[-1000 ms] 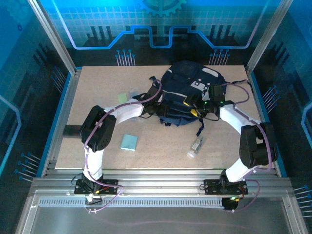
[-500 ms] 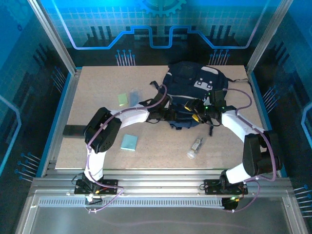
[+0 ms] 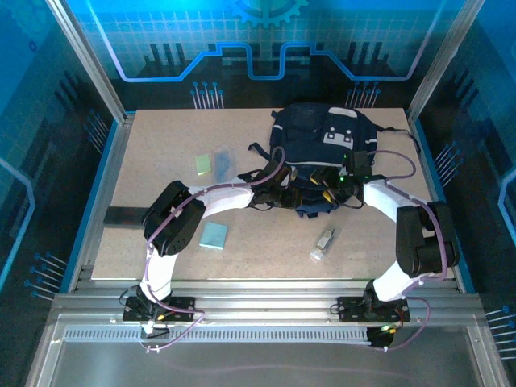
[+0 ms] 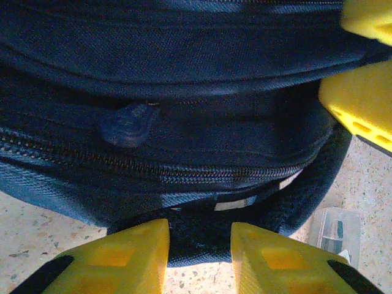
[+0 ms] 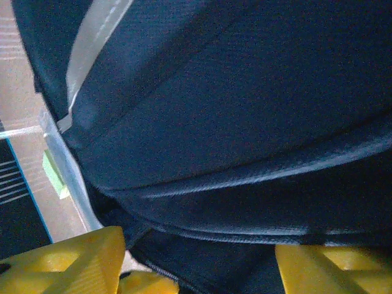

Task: Pack books, pencil case, and school supplies into a backpack

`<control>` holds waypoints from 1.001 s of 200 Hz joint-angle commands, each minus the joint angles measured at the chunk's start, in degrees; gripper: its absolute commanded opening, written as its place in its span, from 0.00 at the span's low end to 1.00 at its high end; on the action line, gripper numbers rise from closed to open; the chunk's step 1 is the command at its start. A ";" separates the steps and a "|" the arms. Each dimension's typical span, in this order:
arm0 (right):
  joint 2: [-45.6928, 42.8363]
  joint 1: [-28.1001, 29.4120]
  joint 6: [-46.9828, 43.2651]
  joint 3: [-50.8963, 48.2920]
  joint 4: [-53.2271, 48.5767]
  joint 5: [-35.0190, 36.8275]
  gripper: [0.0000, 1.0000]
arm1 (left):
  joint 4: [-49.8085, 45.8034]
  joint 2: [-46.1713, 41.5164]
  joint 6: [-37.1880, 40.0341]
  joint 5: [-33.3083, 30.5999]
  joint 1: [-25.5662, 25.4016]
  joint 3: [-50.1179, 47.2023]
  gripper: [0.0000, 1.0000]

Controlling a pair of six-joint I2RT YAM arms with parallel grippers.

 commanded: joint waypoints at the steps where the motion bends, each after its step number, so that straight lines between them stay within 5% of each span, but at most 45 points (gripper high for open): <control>1: 2.90 -1.66 -0.51 2.13 6.18 6.17 0.56 | -3.51 2.24 -0.23 0.96 -0.41 0.15 0.33; 26: 1.64 -1.97 -0.27 3.16 8.43 7.31 0.47 | -4.82 3.94 -0.12 0.51 -0.30 0.71 0.33; 70: -2.41 -1.97 -0.49 3.75 9.23 11.53 0.46 | -4.48 3.70 -0.86 0.69 -0.26 0.24 0.33; 112: 2.47 -1.30 2.54 2.64 12.82 12.27 0.42 | -4.93 2.03 -0.25 0.95 -0.34 1.43 0.33; 125: 3.83 -1.21 3.72 2.39 14.47 12.11 0.30 | -4.87 0.95 -0.27 1.18 -0.30 1.36 0.34; 140: 3.95 -1.21 4.54 1.85 17.46 11.17 0.00 | -4.64 -1.03 -0.29 1.81 -0.31 0.86 0.34; 153: 2.72 -1.14 4.30 2.54 17.39 10.83 0.00 | -5.02 -3.55 0.88 1.67 -0.21 0.28 0.34; 176: -0.67 -0.53 -0.55 6.27 11.78 12.40 0.00 | -6.88 -8.80 4.29 -0.74 1.99 -0.45 0.40; 200: -3.48 0.04 -2.98 8.36 9.82 12.40 0.00 | -9.31 -11.18 5.98 0.91 6.28 1.43 0.59</control>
